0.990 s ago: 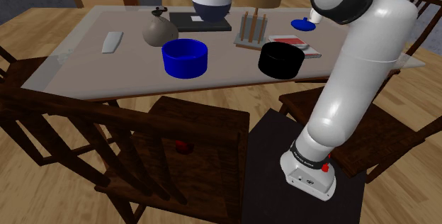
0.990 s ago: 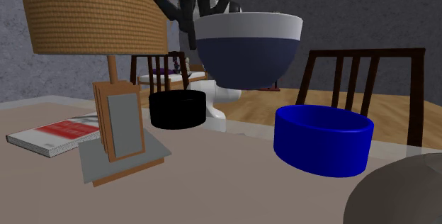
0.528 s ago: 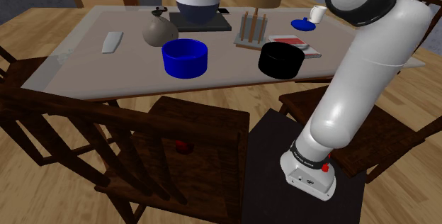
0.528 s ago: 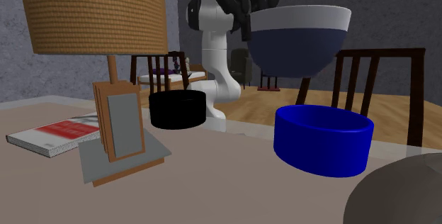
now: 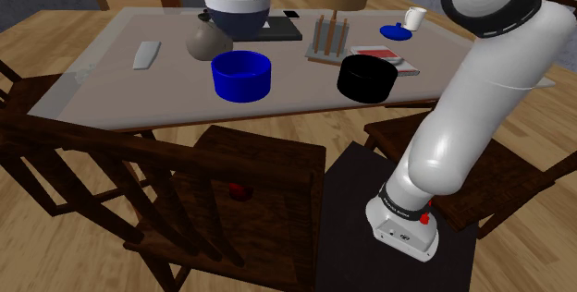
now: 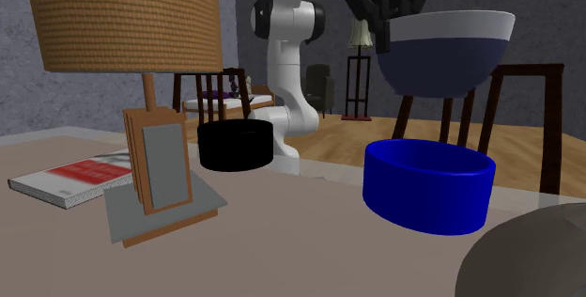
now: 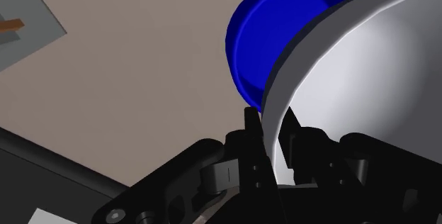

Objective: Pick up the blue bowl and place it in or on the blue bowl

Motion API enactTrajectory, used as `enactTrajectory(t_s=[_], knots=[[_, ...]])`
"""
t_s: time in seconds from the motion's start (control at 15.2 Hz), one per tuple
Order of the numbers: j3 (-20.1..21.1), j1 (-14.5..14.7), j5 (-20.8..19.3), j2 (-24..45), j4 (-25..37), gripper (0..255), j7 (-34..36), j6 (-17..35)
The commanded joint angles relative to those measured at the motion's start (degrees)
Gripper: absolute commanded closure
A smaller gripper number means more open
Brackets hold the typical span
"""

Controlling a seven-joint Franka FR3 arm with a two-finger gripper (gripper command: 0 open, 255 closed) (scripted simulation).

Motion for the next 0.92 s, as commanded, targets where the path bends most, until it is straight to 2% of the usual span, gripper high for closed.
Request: enactTrajectory(t_s=[0.0,0.86], knots=[[0.20,0.20,-0.12,-0.90,-2.73,255,0.27,1.90],[0.40,0.34,-0.39,-4.39,-17.20,255,-0.40,12.87]])
